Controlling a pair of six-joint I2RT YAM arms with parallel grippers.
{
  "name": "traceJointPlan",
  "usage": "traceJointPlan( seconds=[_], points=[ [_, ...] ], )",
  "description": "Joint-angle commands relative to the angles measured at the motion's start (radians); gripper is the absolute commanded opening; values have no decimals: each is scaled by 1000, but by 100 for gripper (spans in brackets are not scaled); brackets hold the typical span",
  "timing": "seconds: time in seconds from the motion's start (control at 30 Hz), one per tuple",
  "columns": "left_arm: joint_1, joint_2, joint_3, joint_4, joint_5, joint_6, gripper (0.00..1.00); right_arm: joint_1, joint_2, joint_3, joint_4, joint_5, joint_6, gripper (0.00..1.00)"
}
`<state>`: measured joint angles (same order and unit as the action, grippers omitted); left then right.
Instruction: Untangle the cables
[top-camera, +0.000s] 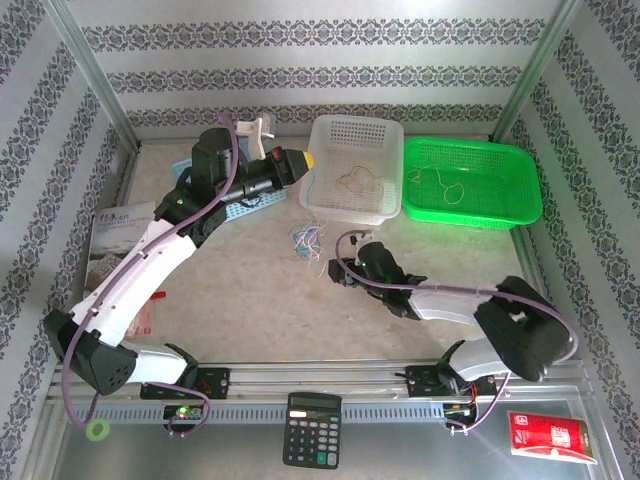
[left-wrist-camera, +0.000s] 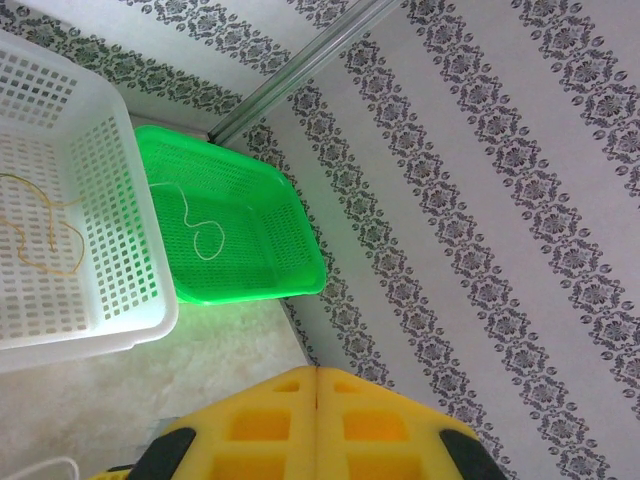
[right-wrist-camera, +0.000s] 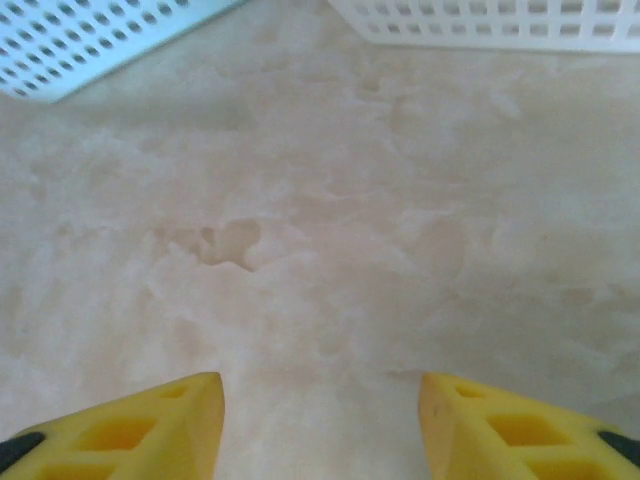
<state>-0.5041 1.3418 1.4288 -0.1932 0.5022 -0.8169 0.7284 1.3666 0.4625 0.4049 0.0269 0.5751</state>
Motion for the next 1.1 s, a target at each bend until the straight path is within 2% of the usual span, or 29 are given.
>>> traceJointPlan(
  seconds=[0.0, 0.23, 0.4, 0.87, 0.97, 1.07],
  points=[
    [-13, -9, -21, 37, 21, -2, 0, -4, -118, -35, -26, -11, -13, 60],
    [-13, -14, -56, 53, 27, 1, 0, -3, -343, -23, -113, -31, -60, 69],
    [-13, -3, -62, 60, 36, 1, 0, 2, -362, 73, -144, -39, -105, 72],
    [-22, -15, -70, 85, 50, -32, 0, 47, -22, 410, -58, -38, -194, 71],
    [-24, -20, -63, 95, 53, -45, 0, 54, 49, 417, -3, -5, -184, 68],
    [-26, -25, -46, 100, 58, -57, 0, 53, 113, 402, 62, 25, -168, 61]
  ],
)
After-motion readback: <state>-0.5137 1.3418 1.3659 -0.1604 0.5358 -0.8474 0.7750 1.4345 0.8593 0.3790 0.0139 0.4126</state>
